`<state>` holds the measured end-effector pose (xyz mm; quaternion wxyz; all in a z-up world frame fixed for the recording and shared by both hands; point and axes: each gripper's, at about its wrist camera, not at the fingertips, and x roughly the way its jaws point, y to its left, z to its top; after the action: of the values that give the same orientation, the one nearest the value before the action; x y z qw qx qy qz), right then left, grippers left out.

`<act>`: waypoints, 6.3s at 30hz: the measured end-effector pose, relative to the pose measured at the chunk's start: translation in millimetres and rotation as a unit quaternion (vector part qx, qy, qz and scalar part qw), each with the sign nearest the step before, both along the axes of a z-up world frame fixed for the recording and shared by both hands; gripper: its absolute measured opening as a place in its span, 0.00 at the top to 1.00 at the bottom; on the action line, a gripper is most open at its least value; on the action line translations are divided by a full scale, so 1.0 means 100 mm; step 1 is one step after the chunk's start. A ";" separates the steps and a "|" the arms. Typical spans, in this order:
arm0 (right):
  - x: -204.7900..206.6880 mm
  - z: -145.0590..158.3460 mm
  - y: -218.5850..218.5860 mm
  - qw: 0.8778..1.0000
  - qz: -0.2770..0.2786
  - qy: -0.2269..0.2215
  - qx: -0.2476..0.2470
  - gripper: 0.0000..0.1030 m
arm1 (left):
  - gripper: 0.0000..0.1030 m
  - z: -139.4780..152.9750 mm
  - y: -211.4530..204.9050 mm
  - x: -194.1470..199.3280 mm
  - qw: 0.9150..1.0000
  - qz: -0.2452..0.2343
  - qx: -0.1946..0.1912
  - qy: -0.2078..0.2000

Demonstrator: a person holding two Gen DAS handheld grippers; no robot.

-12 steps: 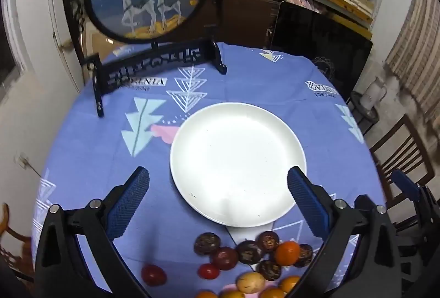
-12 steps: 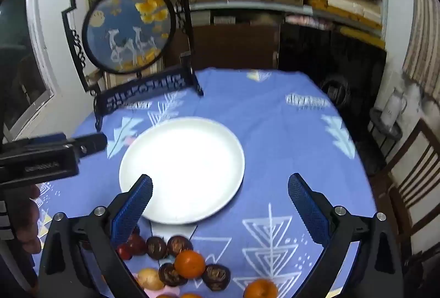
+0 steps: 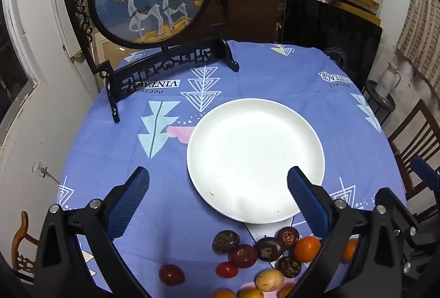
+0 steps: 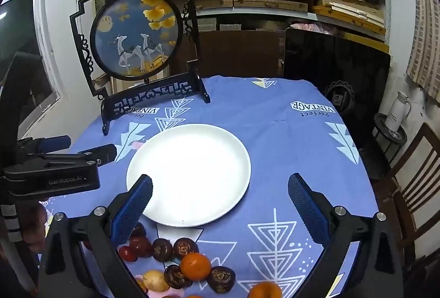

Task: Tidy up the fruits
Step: 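Move both grippers from above the plate toward the fruit cluster, then grasp the dark brown dried fruit with the right gripper while the left grasps a small orange, then carry both fruits over the white plate and open both grippers to release, then grasp the large orange with the right gripper while the left grasps a yellow tangerine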

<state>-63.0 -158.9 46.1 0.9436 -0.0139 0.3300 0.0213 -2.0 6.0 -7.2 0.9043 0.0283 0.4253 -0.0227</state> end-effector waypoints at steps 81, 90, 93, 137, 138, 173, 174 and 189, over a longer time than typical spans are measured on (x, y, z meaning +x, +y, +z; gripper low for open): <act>-0.88 -1.48 0.10 0.929 0.153 0.336 0.020 0.60 | 0.25 -1.54 0.27 -1.15 0.970 -0.188 0.047 0.150; -0.74 -1.45 0.11 0.929 0.150 0.339 0.016 0.60 | 0.41 -1.59 0.17 -1.02 0.969 -0.193 0.045 0.150; -0.73 -1.43 0.12 0.927 0.154 0.341 0.010 0.60 | 0.65 -1.57 0.14 -1.00 0.964 -0.203 0.020 0.171; 1.66 -0.68 0.23 0.981 0.094 0.165 0.049 0.61 | 0.65 -0.91 -0.17 1.02 0.994 -0.024 0.009 0.105; 1.69 -0.71 0.23 0.980 0.095 0.169 0.049 0.61 | 0.65 -0.93 -0.16 1.06 0.994 -0.021 0.011 0.105; 1.05 -0.33 0.06 0.996 0.084 0.020 0.005 0.03 | 0.17 -0.73 -0.02 0.56 0.997 -0.056 0.045 0.015; 1.06 -0.38 0.01 0.995 0.075 0.058 0.015 0.03 | 0.17 -0.72 -0.01 0.49 0.997 -0.061 0.043 0.015; -0.54 -1.12 -0.45 0.966 0.129 0.202 -0.092 0.04 | 0.16 -1.22 0.11 -1.15 0.975 -0.192 0.030 0.109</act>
<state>-117.3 -203.6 -66.0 0.8414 -0.1384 0.5096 0.1153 -117.0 16.9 -129.0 0.8299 0.1334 0.5088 -0.1858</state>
